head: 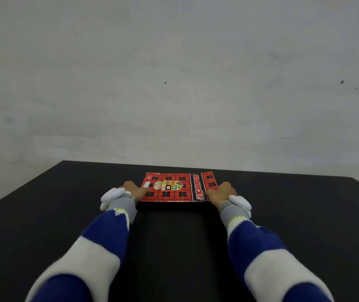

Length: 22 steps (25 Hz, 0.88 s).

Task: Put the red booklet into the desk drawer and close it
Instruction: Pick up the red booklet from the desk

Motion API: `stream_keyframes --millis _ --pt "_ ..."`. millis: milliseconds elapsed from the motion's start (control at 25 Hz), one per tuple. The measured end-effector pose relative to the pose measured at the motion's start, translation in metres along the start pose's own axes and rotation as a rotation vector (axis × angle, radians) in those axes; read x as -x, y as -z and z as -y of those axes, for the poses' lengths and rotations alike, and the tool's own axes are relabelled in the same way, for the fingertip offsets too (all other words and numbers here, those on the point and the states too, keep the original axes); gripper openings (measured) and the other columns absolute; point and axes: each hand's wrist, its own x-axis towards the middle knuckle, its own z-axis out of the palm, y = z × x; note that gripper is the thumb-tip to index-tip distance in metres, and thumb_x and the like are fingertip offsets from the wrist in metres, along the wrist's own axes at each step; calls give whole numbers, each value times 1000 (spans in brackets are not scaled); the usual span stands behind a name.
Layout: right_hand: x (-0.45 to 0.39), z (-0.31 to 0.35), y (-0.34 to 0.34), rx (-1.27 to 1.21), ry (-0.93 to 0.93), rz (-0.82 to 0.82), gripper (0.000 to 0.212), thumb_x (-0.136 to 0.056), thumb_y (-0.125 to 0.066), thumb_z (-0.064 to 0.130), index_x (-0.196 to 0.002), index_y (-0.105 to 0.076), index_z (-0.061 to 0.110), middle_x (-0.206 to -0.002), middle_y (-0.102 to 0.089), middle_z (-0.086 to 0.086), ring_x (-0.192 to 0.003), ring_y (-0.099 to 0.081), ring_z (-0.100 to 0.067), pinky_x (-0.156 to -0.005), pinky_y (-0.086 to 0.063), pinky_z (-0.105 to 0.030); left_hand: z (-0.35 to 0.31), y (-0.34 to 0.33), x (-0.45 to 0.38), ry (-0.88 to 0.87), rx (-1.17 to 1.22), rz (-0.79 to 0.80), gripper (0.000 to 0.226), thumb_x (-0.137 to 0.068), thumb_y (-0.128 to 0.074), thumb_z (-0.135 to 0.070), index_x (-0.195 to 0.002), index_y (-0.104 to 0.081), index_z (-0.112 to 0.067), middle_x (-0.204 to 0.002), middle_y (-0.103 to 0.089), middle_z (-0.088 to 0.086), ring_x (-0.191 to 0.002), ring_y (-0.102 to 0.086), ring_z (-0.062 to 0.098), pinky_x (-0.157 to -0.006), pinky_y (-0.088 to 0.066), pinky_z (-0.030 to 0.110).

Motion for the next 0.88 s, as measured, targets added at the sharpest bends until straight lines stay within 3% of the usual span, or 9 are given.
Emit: stream_keyframes --millis 160,240,360,440,520,600,720,800,880 --pt "5 -2 14 43 24 -3 21 -81 -64 27 -71 -53 12 -98 -70 -11 -90 -64 -28 -81 -54 -36 0 0 9 0 144 76 37 -87 -62 -42 -86 -55 -6 -77 -62 10 -62 -58 18 -68 -54 27" --pt "8 -3 22 28 26 -18 26 -82 -63 26 -65 -48 12 -97 -70 -11 -80 -62 -25 -73 -52 -32 -1 1 18 11 177 96 36 -88 -61 -41 -78 -51 -7 -70 -58 8 -55 -53 15 -50 -47 21" --pt "14 -2 31 4 32 -35 24 -82 -62 25 -71 -49 9 -99 -70 -13 -68 -55 -23 -64 -46 -29 -3 4 28 5 232 80 39 -89 -61 -39 -75 -50 -5 -64 -58 7 -49 -51 15 -39 -41 19" --pt "21 -1 39 -23 40 -38 19 -83 -62 24 -82 -55 6 -104 -69 -15 -69 -53 -24 -63 -43 -29 -3 8 35 -7 273 53 42 -89 -61 -37 -66 -46 -5 -42 -59 3 -32 -52 14 -27 -35 10" --pt "26 1 47 -38 34 -30 31 -83 -64 26 -100 -60 1 -110 -67 -16 -77 -59 -27 -63 -42 -29 -3 10 39 -11 290 63 42 -89 -61 -35 -67 -47 -1 -23 -51 -2 -17 -45 9 -25 -30 6" --pt "34 1 55 -10 37 -29 41 -83 -64 31 -110 -59 -1 -113 -66 -16 -92 -65 -31 -65 -43 -29 -2 12 43 -8 311 96 40 -88 -64 -34 -69 -51 -1 -27 -51 -1 -20 -42 9 -32 -31 11" --pt "44 1 67 33 44 -41 42 -83 -62 29 -113 -58 -1 -115 -65 -16 -98 -64 -32 -66 -43 -29 -1 10 48 7 386 139 36 -87 -66 -27 -63 -51 -5 -37 -51 1 -14 -34 4 -30 -28 7" --pt "51 -1 76 51 49 -51 41 -83 -61 27 -113 -57 -1 -114 -64 -16 -98 -64 -33 -67 -43 -29 -2 10 55 6 457 162 35 -88 -65 -22 -62 -50 -6 -29 -48 -1 -12 -32 2 -28 -28 3" --pt "59 -2 84 57 53 -63 33 -82 -59 27 -105 -58 2 -103 -64 -14 -86 -62 -31 -66 -43 -29 -3 10 63 5 529 217 32 -89 -63 -18 -63 -49 -7 -27 -46 -1 -13 -33 2 -27 -27 3"
